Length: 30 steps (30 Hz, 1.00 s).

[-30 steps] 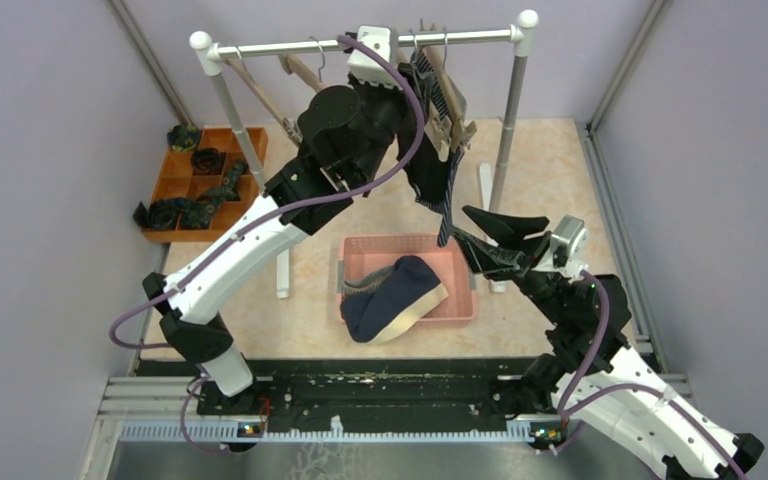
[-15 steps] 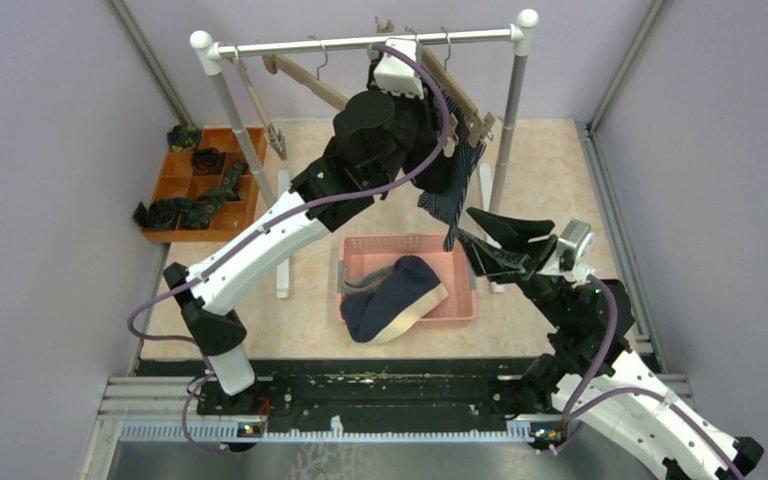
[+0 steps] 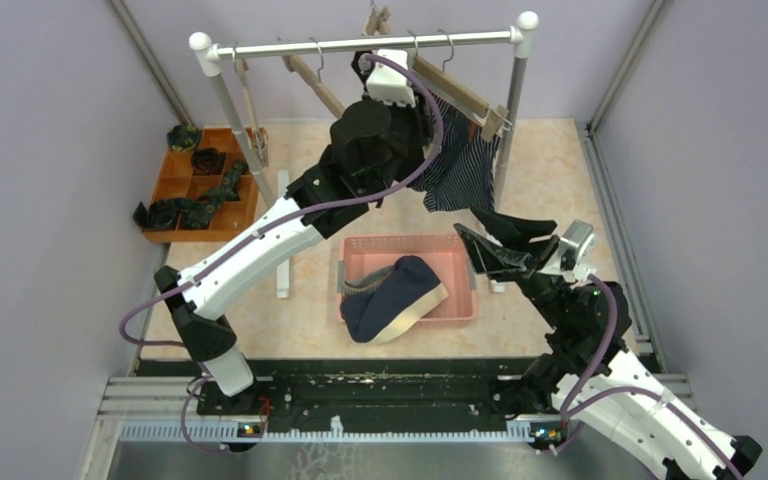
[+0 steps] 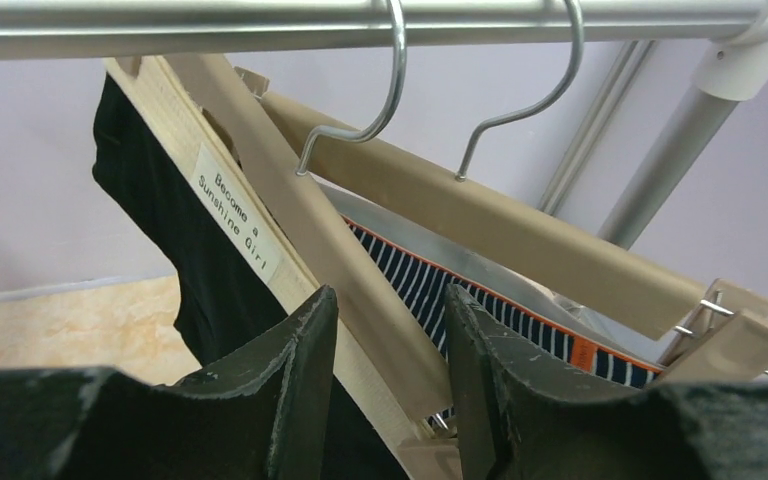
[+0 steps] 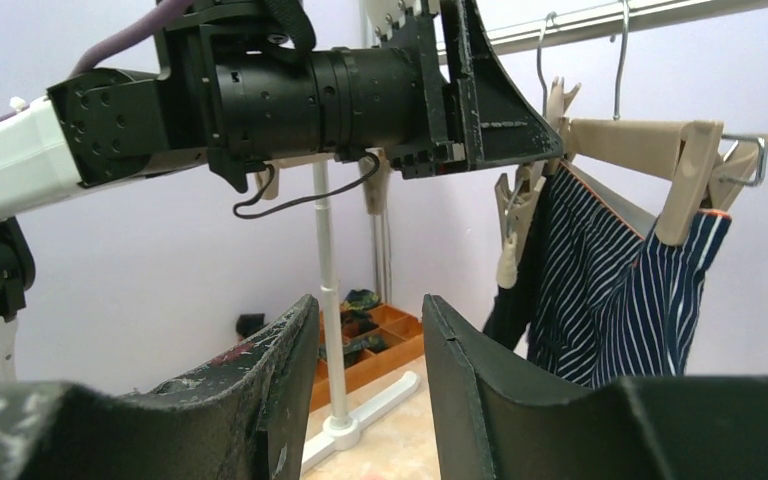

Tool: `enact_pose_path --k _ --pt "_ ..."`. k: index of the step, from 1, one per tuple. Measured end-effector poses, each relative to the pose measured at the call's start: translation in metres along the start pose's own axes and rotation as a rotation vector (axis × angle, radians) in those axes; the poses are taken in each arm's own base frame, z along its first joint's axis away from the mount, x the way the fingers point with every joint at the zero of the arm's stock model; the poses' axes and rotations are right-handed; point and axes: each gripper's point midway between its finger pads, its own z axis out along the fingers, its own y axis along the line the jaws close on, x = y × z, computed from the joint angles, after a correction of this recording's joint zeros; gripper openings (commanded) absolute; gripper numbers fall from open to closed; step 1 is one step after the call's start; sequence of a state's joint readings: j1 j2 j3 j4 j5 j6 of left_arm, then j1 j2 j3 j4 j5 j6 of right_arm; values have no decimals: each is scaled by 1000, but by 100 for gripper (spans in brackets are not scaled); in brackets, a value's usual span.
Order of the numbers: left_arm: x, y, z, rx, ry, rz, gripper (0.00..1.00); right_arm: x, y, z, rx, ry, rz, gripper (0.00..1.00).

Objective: Remove the underwear clipped to the hanger
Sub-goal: Pick up the hanger from the clothesline.

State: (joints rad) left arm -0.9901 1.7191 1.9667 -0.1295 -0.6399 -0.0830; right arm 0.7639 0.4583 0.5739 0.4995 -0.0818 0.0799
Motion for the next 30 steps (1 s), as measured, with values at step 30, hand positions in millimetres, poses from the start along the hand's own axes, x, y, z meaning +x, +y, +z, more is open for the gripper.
enact_pose_path --k 30 --pt "-9 86 -4 -119 -36 -58 42 -14 1 -7 4 -73 23 44"
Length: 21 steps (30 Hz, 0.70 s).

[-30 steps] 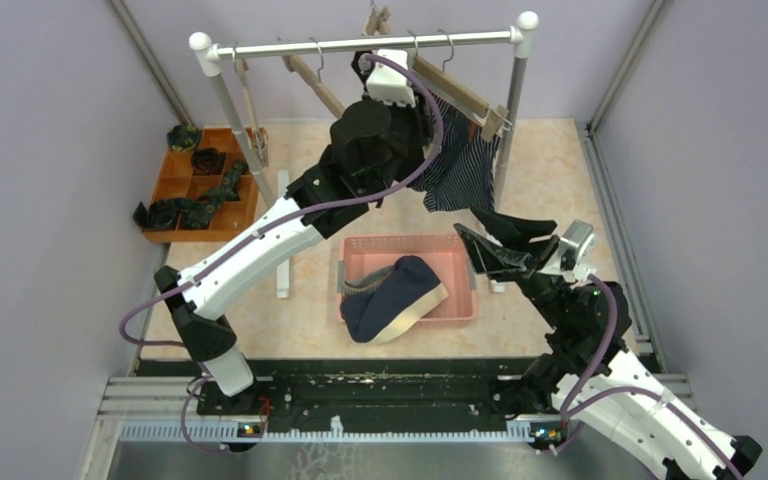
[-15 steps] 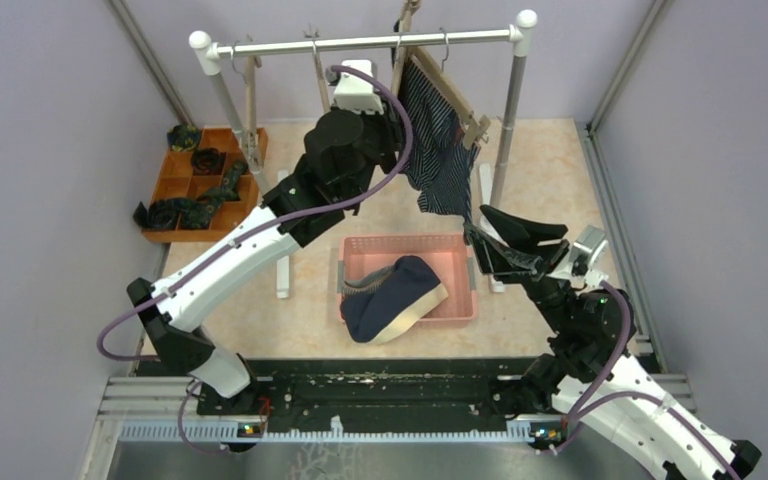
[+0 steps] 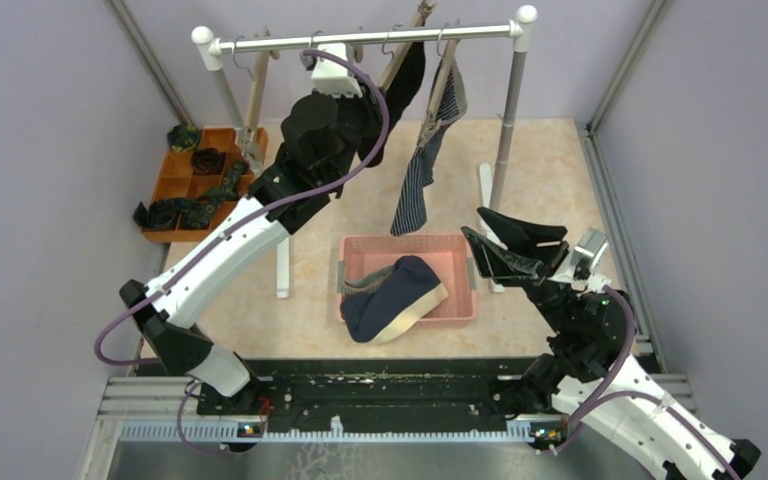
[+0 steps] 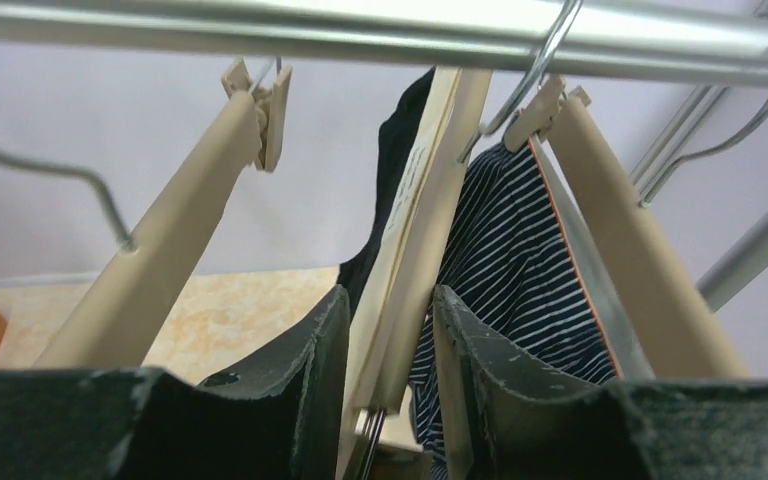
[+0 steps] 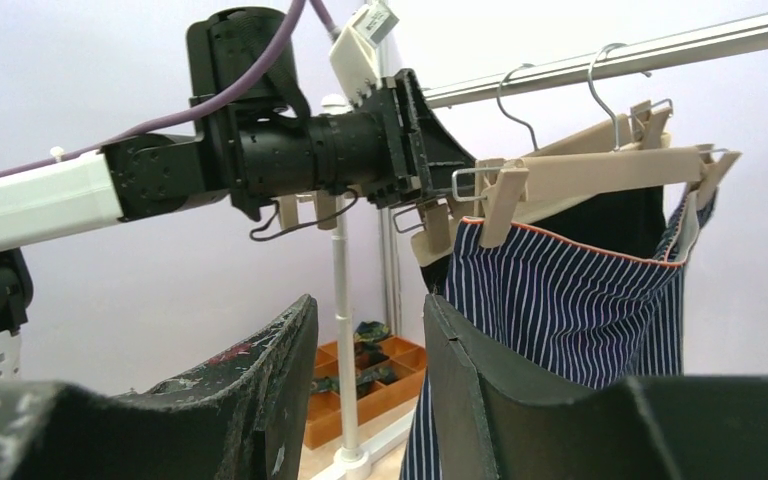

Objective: Remove the underwear clipped to the hanger
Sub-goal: Pick up the hanger from the clothesline.

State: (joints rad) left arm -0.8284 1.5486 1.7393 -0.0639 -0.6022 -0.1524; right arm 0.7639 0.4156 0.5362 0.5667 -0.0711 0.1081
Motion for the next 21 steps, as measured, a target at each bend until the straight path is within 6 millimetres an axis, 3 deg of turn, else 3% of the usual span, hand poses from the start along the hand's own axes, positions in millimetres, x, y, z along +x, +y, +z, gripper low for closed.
enact_pose_path --k 10,14,21 --pt "-20 -14 36 66 -38 -6 43 10 0 3 -8 14 -6 44" --pt "-17 -20 45 88 -30 -10 43 10 0 3 -7 12 -13 44" --pt "1 -23 44 114 31 13 43 9 -2 3 1 11 -26 44"
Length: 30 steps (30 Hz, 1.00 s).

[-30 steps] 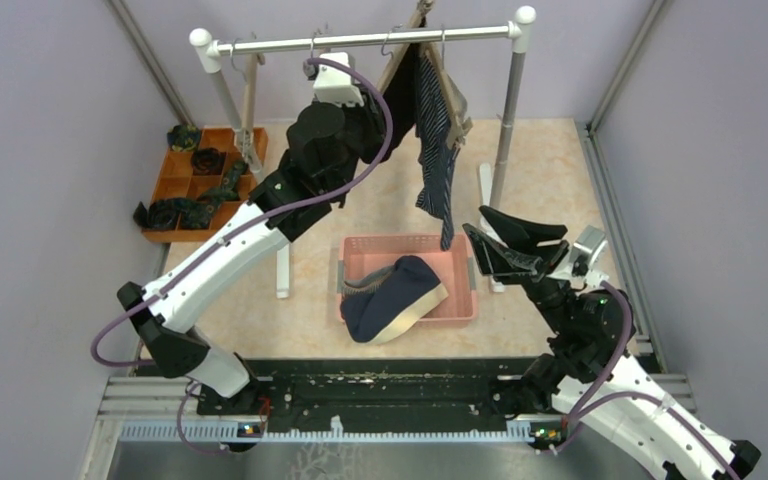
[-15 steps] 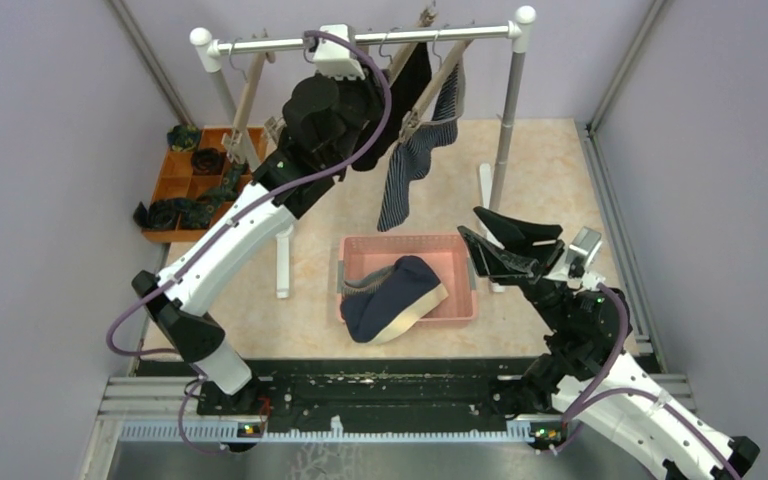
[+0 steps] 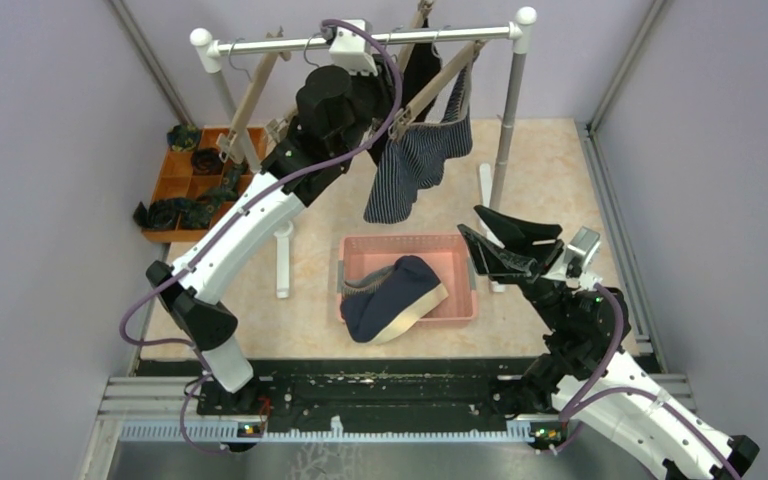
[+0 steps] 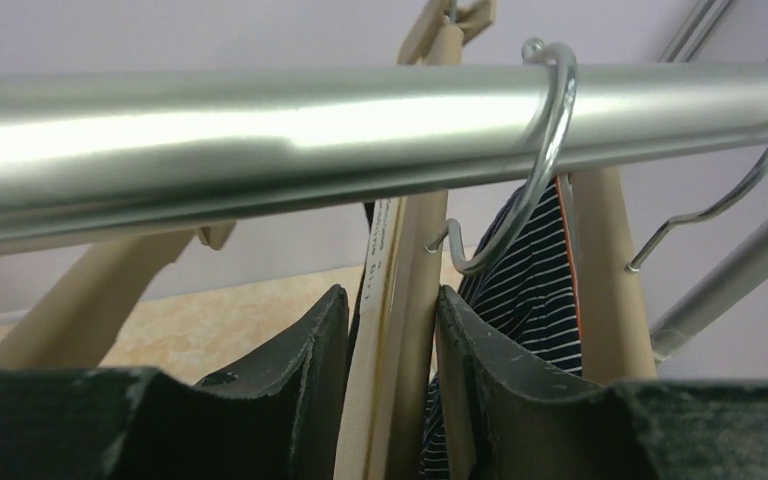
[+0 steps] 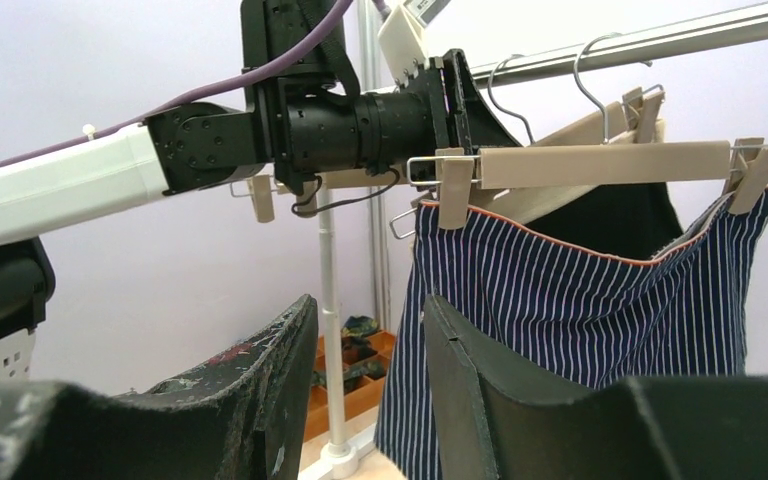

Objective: Remove the underwear clipped to the hanger
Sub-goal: Pick up the hanger from the clothesline.

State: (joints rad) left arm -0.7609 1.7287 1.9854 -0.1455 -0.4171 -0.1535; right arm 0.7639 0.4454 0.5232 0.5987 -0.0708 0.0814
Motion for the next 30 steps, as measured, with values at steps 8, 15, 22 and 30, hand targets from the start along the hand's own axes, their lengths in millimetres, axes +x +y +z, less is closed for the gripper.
enact_pose_path --k 8,15,22,30 --pt "16 2 -1 4 38 18 19 0 -2 0 9 -1 -3 44" --pt "17 2 0 5 24 31 0 -4 -3 -1 17 -12 -4 46" --pt "14 1 -4 44 -29 60 0 -4 -4 -2 24 -11 -10 46" --pt "-22 -2 -22 96 -133 95 0 9 -6 1 26 26 -9 46"
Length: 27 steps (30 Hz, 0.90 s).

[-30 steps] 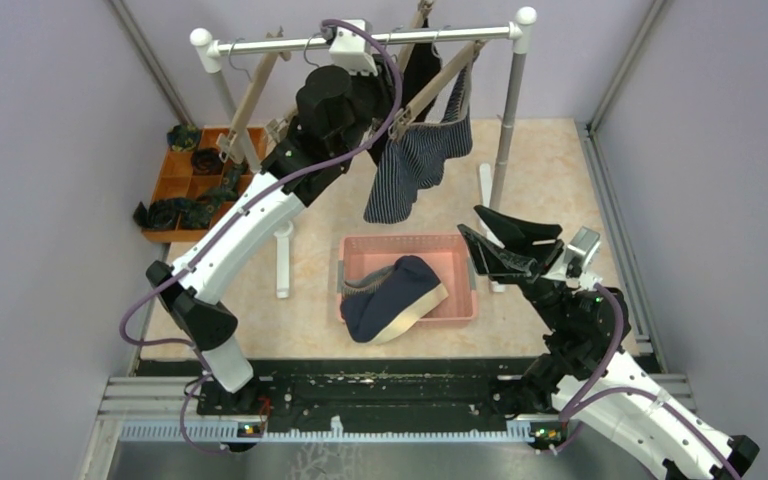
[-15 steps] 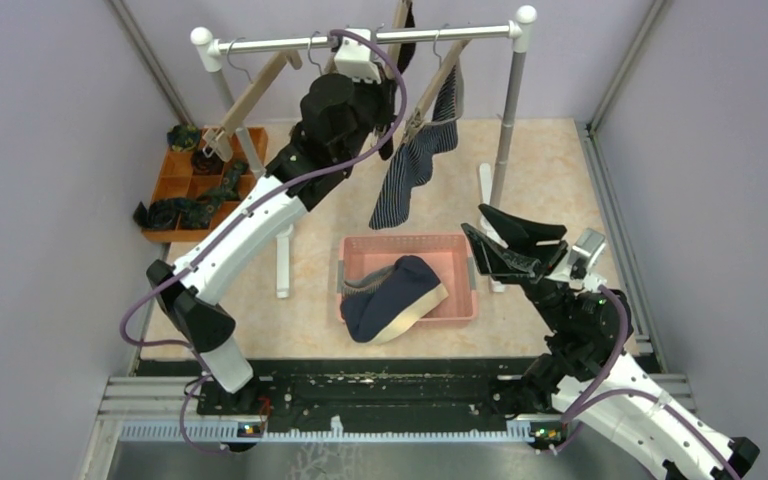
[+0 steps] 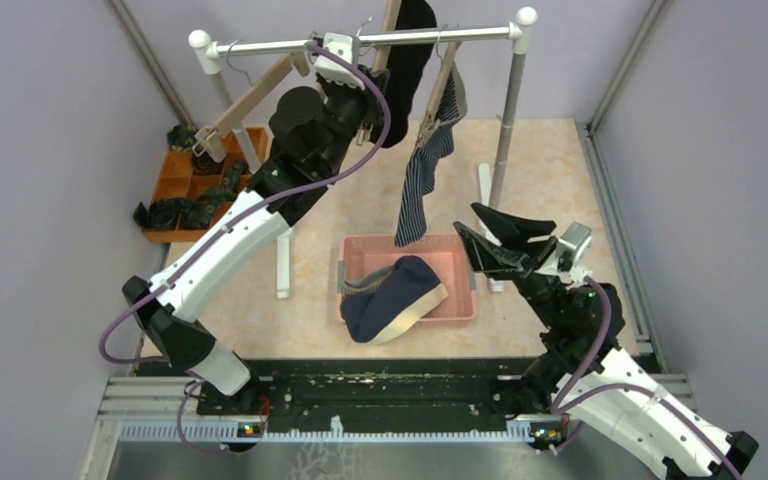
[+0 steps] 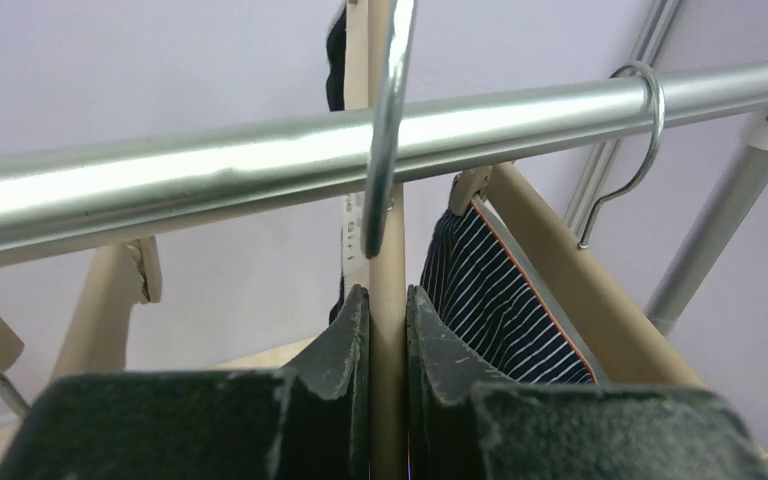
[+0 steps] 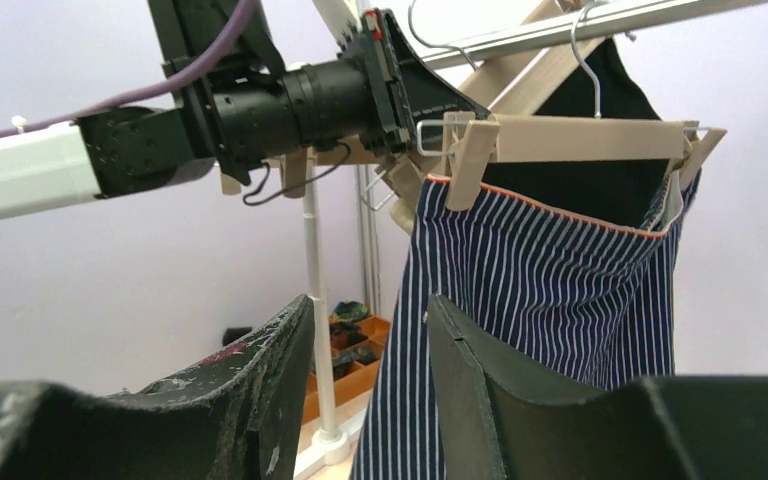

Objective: Remove the underwear clipped to the hanger
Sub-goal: Pick up the hanger from the clothesline.

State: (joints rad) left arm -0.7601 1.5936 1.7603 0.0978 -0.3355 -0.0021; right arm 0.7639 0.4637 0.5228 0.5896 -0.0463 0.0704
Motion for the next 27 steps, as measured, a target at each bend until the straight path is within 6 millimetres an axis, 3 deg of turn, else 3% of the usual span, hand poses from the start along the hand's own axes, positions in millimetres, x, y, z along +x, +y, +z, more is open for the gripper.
enact_pose_path --k 8,17,27 --pt "-5 -2 -8 33 7 15 0 11 -1 2 3 34 -3 46" --pt "-5 6 -36 34 70 -5 0 16 -1 4 -2 46 -5 45" --pt "35 -2 -45 77 227 -17 0 20 1 5 -9 58 3 45"
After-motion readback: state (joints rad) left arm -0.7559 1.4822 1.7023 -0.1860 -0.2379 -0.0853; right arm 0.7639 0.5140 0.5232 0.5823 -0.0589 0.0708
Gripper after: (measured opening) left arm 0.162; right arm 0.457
